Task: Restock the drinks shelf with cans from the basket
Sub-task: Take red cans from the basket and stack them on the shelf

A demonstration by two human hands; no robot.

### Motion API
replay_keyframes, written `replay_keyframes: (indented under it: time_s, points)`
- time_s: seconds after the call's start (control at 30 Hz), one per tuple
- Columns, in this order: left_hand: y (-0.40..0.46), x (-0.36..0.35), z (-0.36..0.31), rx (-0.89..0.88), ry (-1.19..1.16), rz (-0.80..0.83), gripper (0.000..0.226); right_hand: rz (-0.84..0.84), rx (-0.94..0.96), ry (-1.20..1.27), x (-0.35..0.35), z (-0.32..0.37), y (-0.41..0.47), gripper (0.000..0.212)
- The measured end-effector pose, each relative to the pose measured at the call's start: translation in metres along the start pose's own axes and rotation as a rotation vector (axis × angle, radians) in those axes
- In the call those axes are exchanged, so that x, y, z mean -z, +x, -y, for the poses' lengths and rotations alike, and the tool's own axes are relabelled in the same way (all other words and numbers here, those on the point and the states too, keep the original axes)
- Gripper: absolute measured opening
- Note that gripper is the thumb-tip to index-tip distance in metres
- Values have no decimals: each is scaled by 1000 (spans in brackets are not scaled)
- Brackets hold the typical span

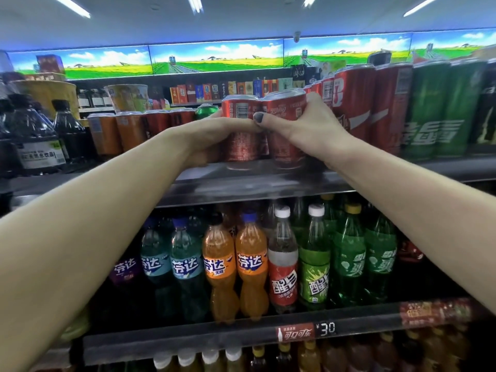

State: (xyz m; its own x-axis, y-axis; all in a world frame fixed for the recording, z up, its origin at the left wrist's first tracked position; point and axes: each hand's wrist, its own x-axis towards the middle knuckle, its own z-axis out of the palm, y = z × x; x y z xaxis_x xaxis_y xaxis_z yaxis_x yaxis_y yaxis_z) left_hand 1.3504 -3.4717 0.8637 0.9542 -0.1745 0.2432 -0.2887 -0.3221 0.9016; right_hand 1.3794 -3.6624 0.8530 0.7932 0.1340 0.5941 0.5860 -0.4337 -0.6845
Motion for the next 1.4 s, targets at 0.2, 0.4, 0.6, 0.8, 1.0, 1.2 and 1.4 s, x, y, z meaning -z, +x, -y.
replay_keyframes:
  time_s: [0.2,0.4,0.6,0.8,1.0,1.2,1.4]
  points:
    - [7,-4,1,9,221,-89,90,-235,280,-360,10,2,-14,70]
    - [16,-17,-5,24,354,-83,75,-316,498,-796,16,2,-18,43]
    - [29,-31,-4,-21,377,-210,70,-367,533,-895,26,-6,-17,34]
    - [38,-39,-3,127,314,-196,126,-369,495,-795,26,-21,-13,37]
    - [39,-33,-6,42,43,-25,102,-385,530,-751,14,-35,-17,46]
    - [41,-49,-14,119,-208,-171,80,-442,564,-771,6,-46,-16,51]
    - [39,-59,-20,131,-365,-222,56,-435,563,-760,5,-47,-18,50]
